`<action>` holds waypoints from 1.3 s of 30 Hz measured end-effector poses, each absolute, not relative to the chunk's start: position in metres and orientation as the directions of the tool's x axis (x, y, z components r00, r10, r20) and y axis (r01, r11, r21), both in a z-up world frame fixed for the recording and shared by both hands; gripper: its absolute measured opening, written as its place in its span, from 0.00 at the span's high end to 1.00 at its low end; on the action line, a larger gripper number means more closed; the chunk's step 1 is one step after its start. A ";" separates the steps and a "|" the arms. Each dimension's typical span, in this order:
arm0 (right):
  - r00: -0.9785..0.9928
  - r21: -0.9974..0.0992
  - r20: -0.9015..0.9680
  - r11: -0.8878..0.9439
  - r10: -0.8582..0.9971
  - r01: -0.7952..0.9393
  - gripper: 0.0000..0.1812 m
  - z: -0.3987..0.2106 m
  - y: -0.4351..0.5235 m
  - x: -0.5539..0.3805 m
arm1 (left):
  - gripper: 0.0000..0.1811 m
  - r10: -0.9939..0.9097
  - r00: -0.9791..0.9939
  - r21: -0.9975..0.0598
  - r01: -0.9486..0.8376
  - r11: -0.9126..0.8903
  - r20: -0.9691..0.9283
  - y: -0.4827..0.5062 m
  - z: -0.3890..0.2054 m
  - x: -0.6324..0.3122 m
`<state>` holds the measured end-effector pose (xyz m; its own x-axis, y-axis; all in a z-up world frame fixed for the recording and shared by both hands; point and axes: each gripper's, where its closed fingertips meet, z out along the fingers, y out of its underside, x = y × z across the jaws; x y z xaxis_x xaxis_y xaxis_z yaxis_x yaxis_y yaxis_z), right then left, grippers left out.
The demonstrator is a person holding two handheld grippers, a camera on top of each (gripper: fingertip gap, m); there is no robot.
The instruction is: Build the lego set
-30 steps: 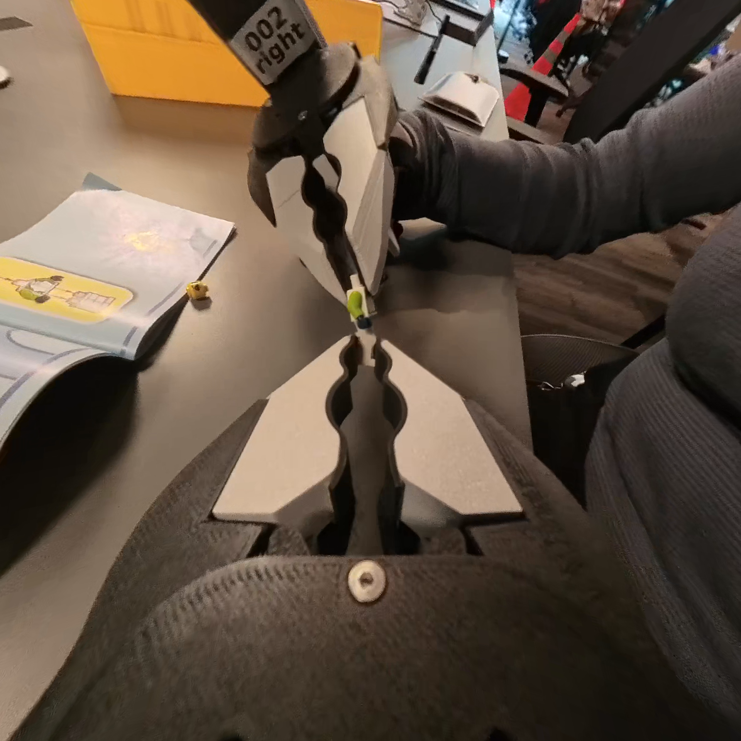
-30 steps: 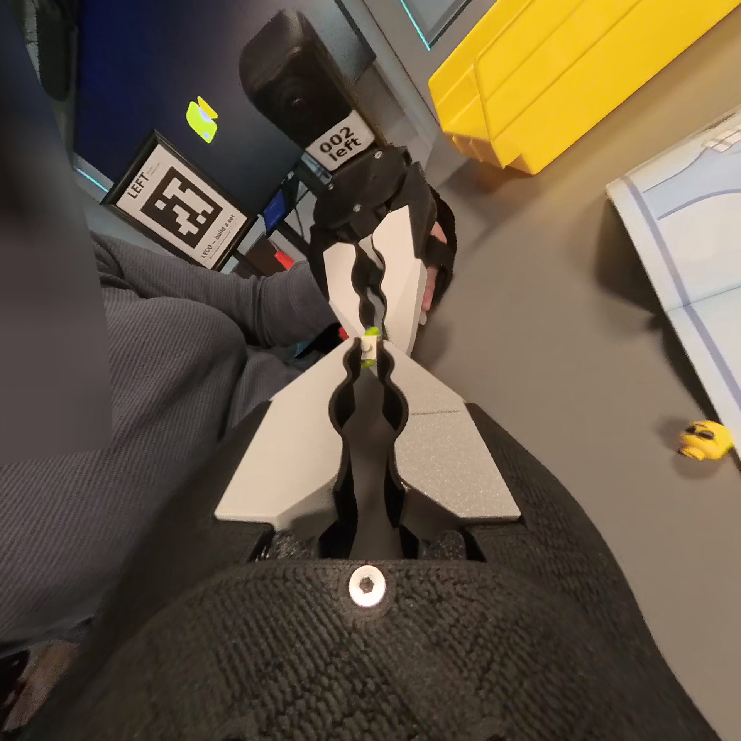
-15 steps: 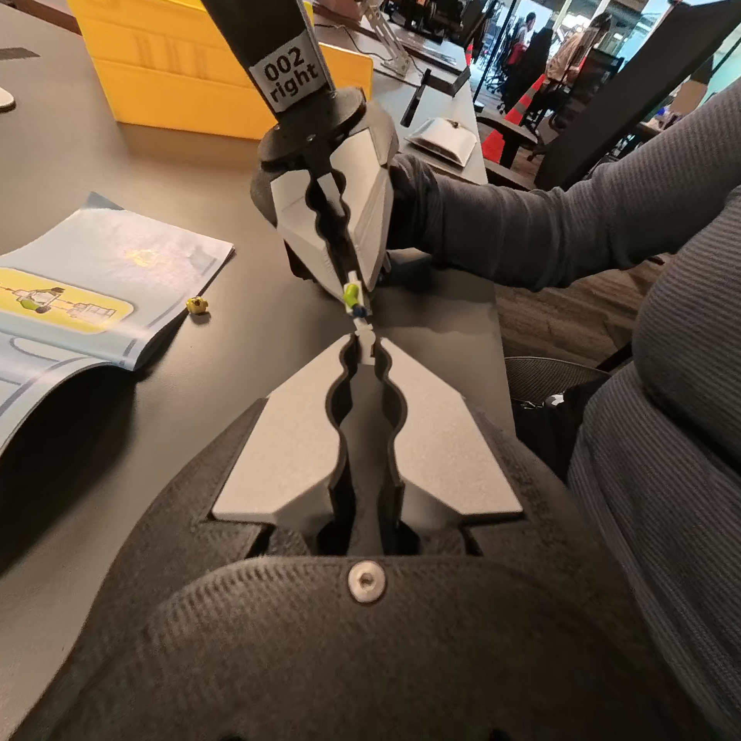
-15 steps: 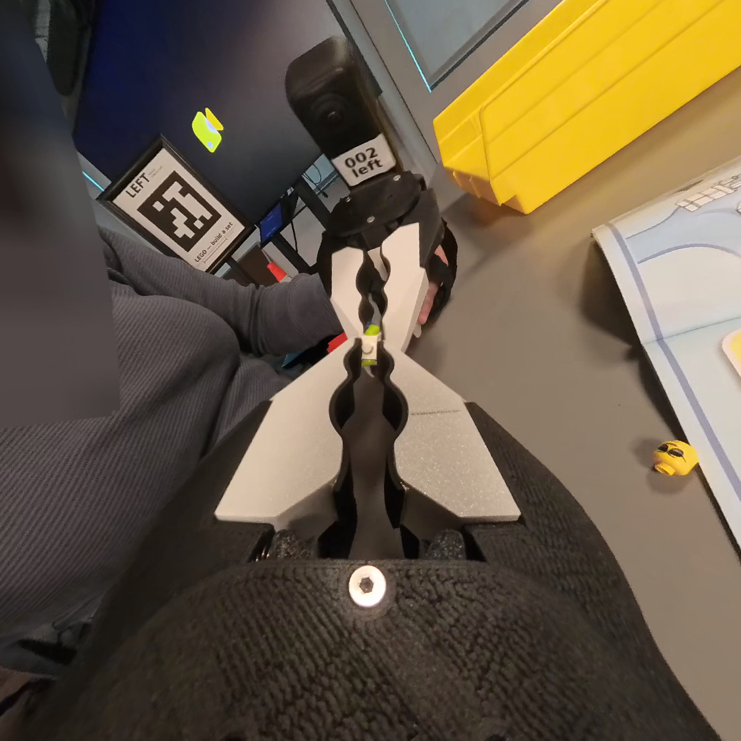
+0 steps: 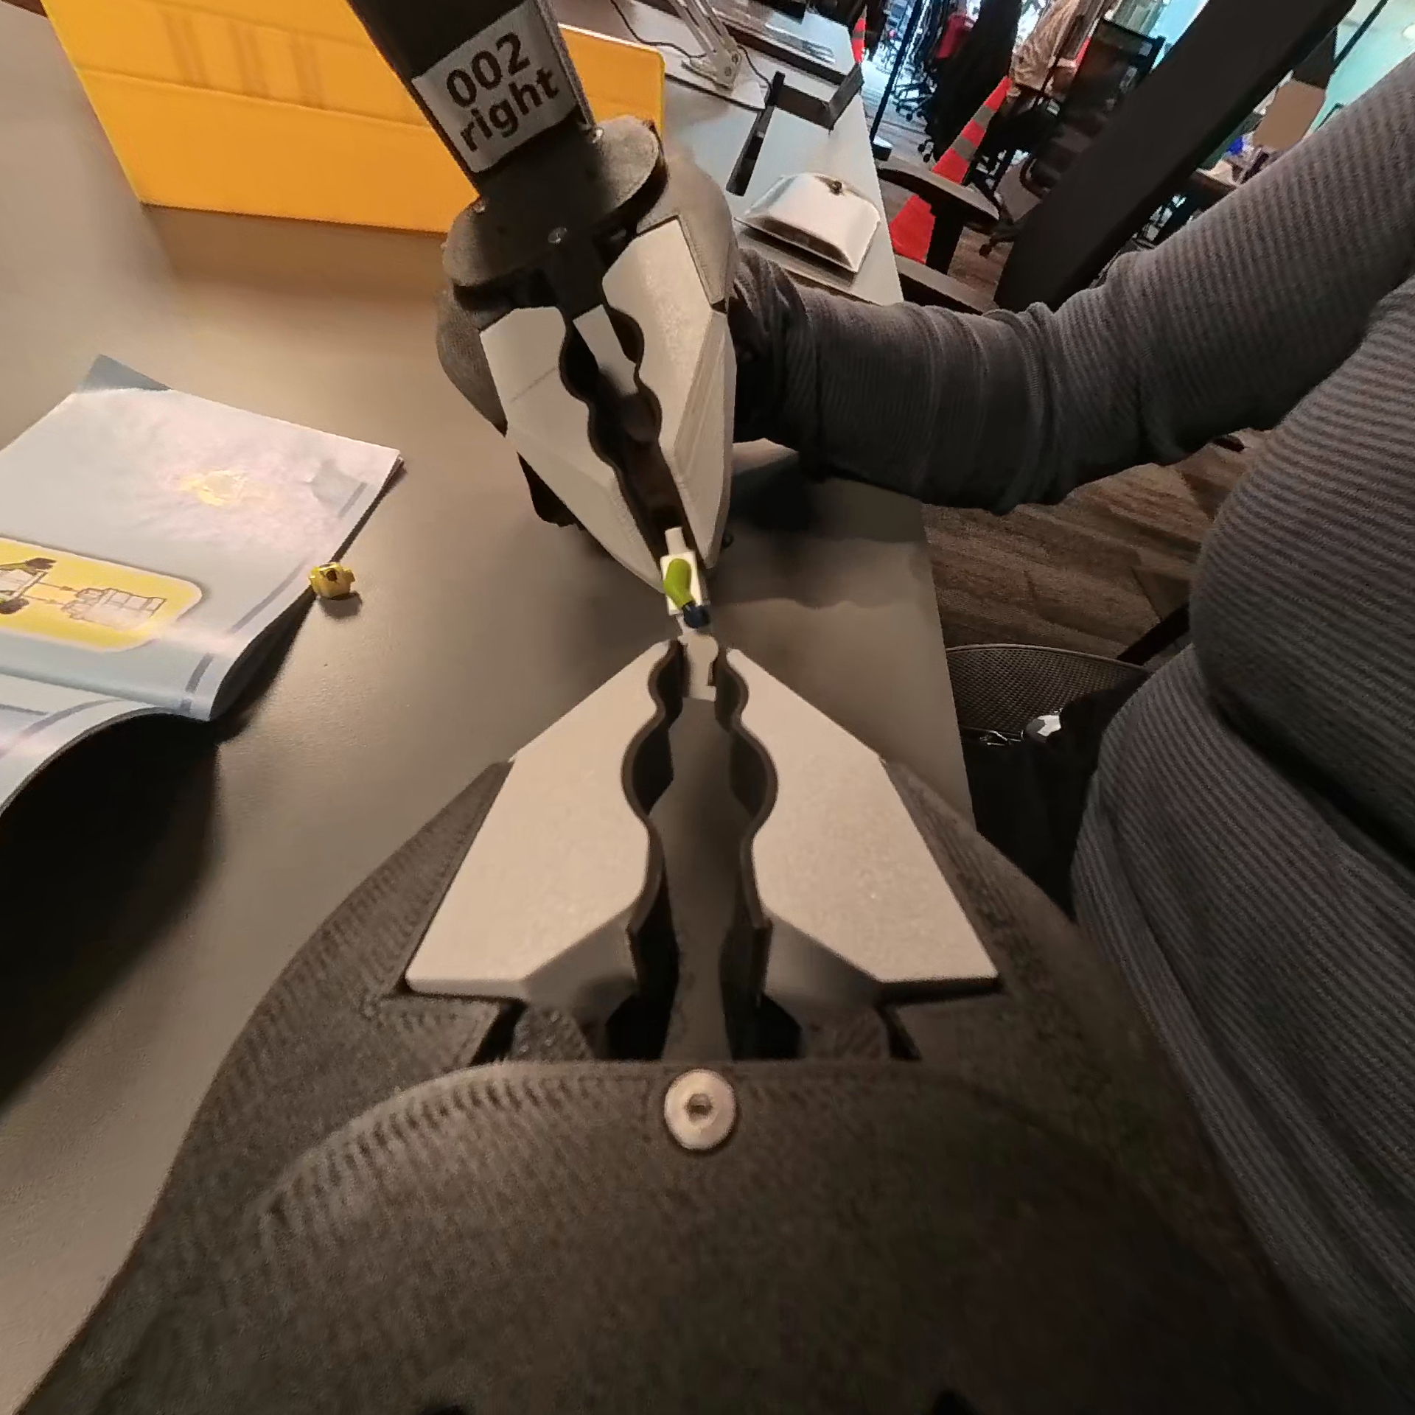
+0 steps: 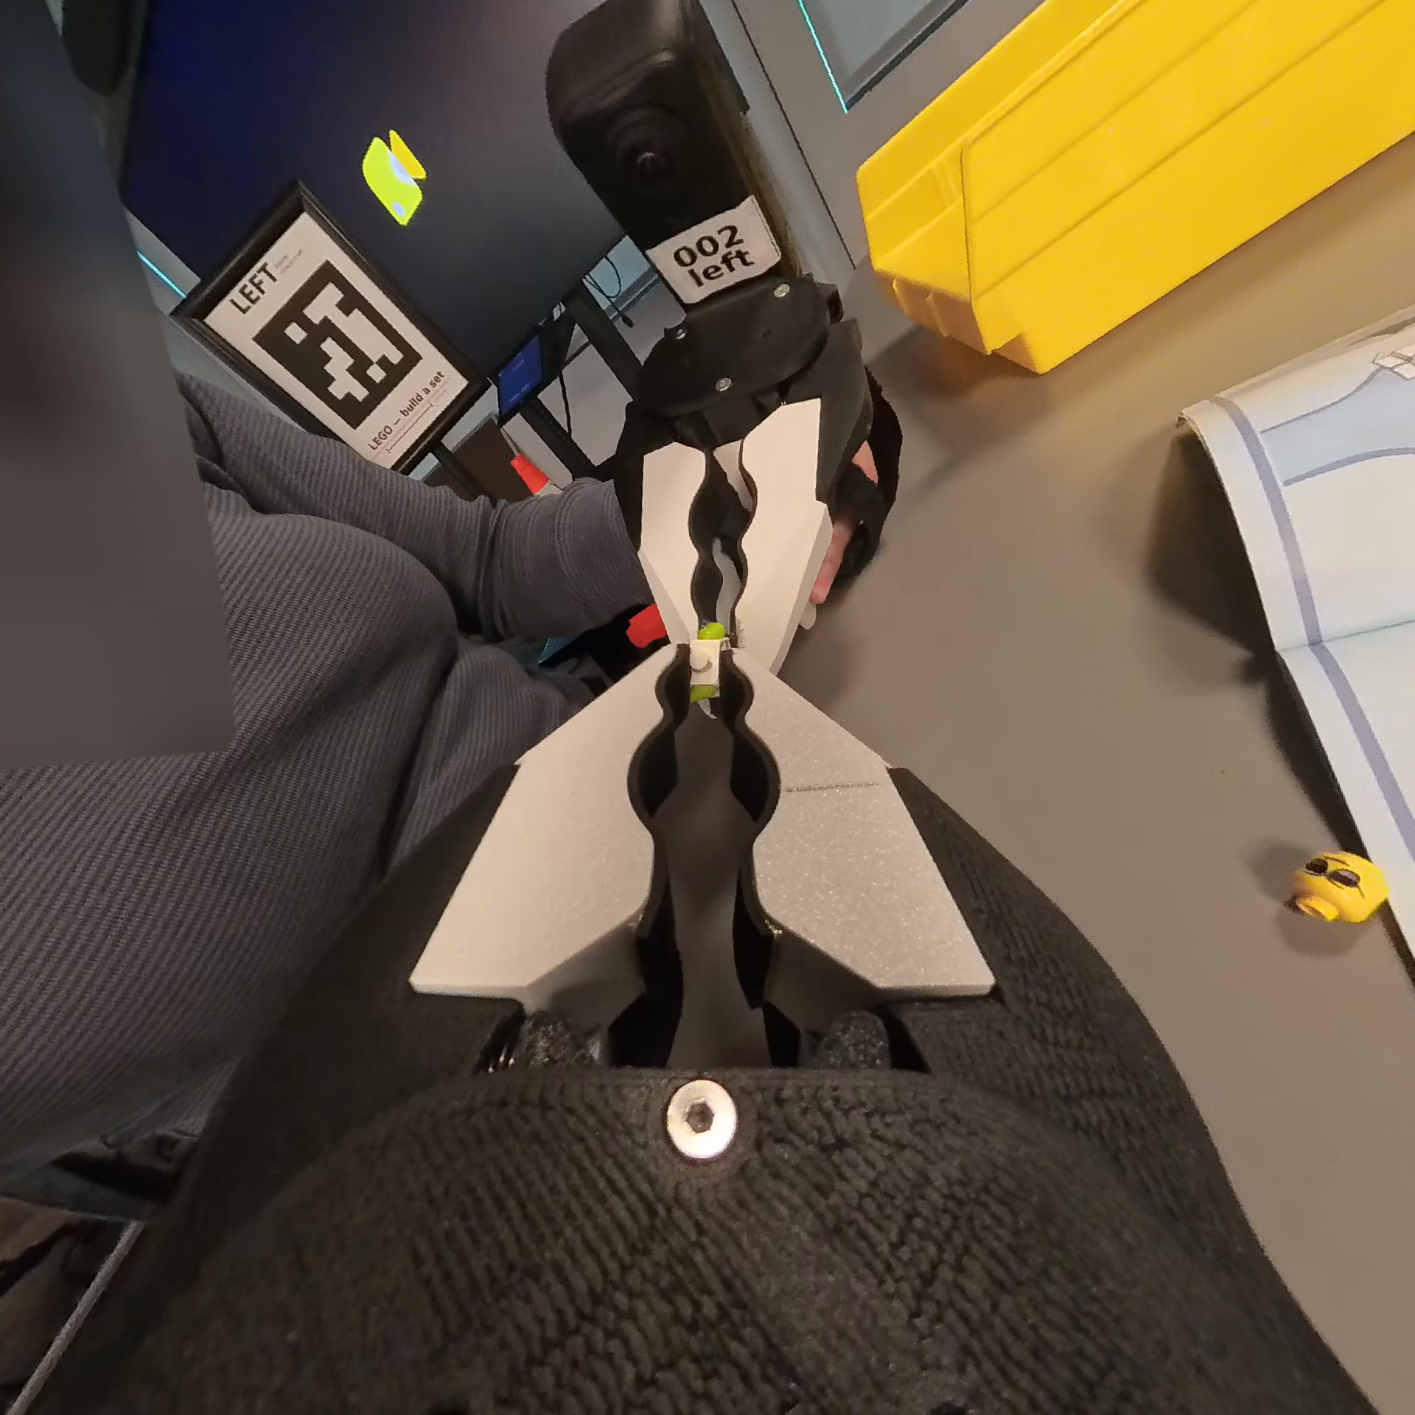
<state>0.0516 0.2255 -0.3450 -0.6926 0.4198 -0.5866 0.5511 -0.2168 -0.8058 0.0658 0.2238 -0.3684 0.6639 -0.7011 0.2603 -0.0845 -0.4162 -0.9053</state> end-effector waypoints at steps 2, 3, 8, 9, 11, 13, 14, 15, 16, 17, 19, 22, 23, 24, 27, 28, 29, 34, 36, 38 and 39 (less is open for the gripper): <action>-0.690 -0.815 -0.573 -0.219 0.442 0.537 0.97 -0.345 0.226 0.050 | 0.98 -0.693 0.670 -0.905 -0.074 -0.419 0.266 0.225 -0.368 0.064; -0.692 -0.826 -0.555 -0.211 0.461 0.522 0.97 -0.346 0.227 0.049 | 0.98 -0.688 0.671 -0.903 -0.067 -0.425 0.275 0.225 -0.368 0.063; -0.694 -0.886 -0.434 -0.134 0.575 0.443 0.97 -0.348 0.230 0.043 | 0.98 -0.660 0.672 -0.886 -0.011 -0.464 0.337 0.229 -0.368 0.058; -0.690 -0.880 -0.451 -0.152 0.567 0.450 0.97 -0.347 0.229 0.042 | 0.98 -0.662 0.668 -0.887 -0.004 -0.462 0.341 0.229 -0.367 0.058; -0.684 -0.852 -0.509 -0.194 0.522 0.486 0.97 -0.346 0.228 0.043 | 0.98 -0.672 0.656 -0.887 -0.010 -0.462 0.343 0.227 -0.367 0.059; -0.670 -0.817 -0.569 -0.232 0.477 0.529 0.97 -0.346 0.227 0.044 | 0.98 -0.679 0.652 -0.886 -0.022 -0.463 0.339 0.226 -0.367 0.061; -0.667 -0.807 -0.583 -0.241 0.464 0.539 0.97 -0.346 0.226 0.044 | 0.98 -0.683 0.648 -0.888 -0.022 -0.460 0.337 0.226 -0.367 0.062; -0.664 -0.806 -0.586 -0.243 0.464 0.540 0.97 -0.346 0.226 0.043 | 0.98 -0.682 0.649 -0.887 -0.023 -0.460 0.337 0.226 -0.367 0.061; -0.660 -0.802 -0.590 -0.245 0.466 0.544 0.97 -0.346 0.226 0.043 | 0.98 -0.680 0.653 -0.886 -0.028 -0.462 0.334 0.226 -0.368 0.062; -0.656 -0.800 -0.593 -0.248 0.468 0.546 0.97 -0.347 0.226 0.043 | 0.98 -0.679 0.656 -0.885 -0.034 -0.464 0.330 0.226 -0.369 0.062; -0.651 -0.804 -0.588 -0.261 0.480 0.534 0.97 -0.345 0.226 0.041 | 0.98 -0.673 0.661 -0.887 -0.025 -0.461 0.331 0.227 -0.368 0.060; -0.649 -0.818 -0.573 -0.301 0.501 0.490 0.97 -0.339 0.227 0.035 | 0.98 -0.660 0.670 -0.898 0.023 -0.438 0.339 0.228 -0.362 0.055; -0.647 -0.819 -0.573 -0.317 0.503 0.479 0.96 -0.337 0.227 0.033 | 0.98 -0.656 0.673 -0.903 0.039 -0.429 0.341 0.229 -0.359 0.053; -0.644 -0.819 -0.573 -0.331 0.507 0.468 0.96 -0.336 0.228 0.031 | 0.98 -0.651 0.678 -0.906 0.052 -0.420 0.341 0.229 -0.358 0.051; -0.627 -0.799 -0.601 -0.404 0.497 0.445 0.96 -0.328 0.228 0.023 | 0.98 -0.644 0.669 -0.909 0.120 -0.399 0.371 0.230 -0.350 0.045; -0.618 -0.783 -0.621 -0.431 0.482 0.449 0.96 -0.326 0.228 0.021 | 0.98 -0.640 0.670 -0.909 0.135 -0.393 0.376 0.230 -0.348 0.043; -0.611 -0.765 -0.641 -0.452 0.465 0.459 0.96 -0.326 0.228 0.020 | 0.98 -0.638 0.670 -0.909 0.143 -0.391 0.380 0.230 -0.348 0.042; -0.575 -0.688 -0.720 -0.507 0.389 0.519 0.96 -0.325 0.228 0.018 | 0.98 -0.643 0.651 -0.902 0.165 -0.399 0.404 0.230 -0.346 0.041; -0.570 -0.694 -0.716 -0.491 0.402 0.526 0.97 -0.328 0.228 0.019 | 0.98 -0.644 0.647 -0.898 0.159 -0.409 0.408 0.229 -0.348 0.042; -0.558 -0.673 -0.736 -0.501 0.382 0.544 0.97 -0.328 0.228 0.019 | 0.98 -0.647 0.644 -0.898 0.156 -0.410 0.408 0.229 -0.348 0.043; -0.553 -0.658 -0.749 -0.516 0.366 0.549 0.96 -0.327 0.228 0.019 | 0.98 -0.649 0.644 -0.901 0.158 -0.405 0.405 0.229 -0.347 0.043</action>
<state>0.0187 0.2281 -0.3274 -0.5527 0.3661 -0.7486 0.5492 -0.5157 -0.6576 0.0427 0.2285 -0.3470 0.6441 -0.6490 0.4050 0.1583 -0.4049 -0.9005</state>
